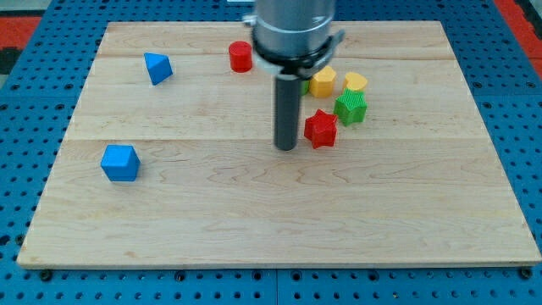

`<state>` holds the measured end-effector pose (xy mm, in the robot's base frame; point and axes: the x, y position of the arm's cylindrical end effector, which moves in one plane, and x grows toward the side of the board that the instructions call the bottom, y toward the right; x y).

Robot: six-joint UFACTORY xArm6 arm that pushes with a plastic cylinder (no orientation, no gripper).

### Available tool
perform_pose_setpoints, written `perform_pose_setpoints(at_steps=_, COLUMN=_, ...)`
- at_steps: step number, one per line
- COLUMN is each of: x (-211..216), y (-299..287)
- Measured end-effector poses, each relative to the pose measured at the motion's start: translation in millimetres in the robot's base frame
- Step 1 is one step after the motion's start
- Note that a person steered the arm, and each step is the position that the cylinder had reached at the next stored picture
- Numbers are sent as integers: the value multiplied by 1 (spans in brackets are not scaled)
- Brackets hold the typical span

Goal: Push the blue cube to the center

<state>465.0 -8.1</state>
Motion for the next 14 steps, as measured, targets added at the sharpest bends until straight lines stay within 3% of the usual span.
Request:
perform_pose_setpoints(at_steps=3, x=75, y=-232)
perform_pose_setpoints(at_steps=4, x=56, y=-288)
perform_pose_setpoints(at_steps=5, x=10, y=-268)
perform_pose_setpoints(at_steps=7, x=8, y=-82)
perform_pose_setpoints(at_steps=8, x=1, y=-127)
perform_pose_setpoints(at_steps=9, x=25, y=-189)
perform_pose_setpoints(at_steps=10, x=71, y=-199)
perform_pose_setpoints(at_steps=11, x=77, y=-146)
perform_pose_setpoints(at_steps=12, x=48, y=-58)
perform_pose_setpoints(at_steps=13, x=24, y=-31)
perform_pose_setpoints(at_steps=14, x=47, y=-66)
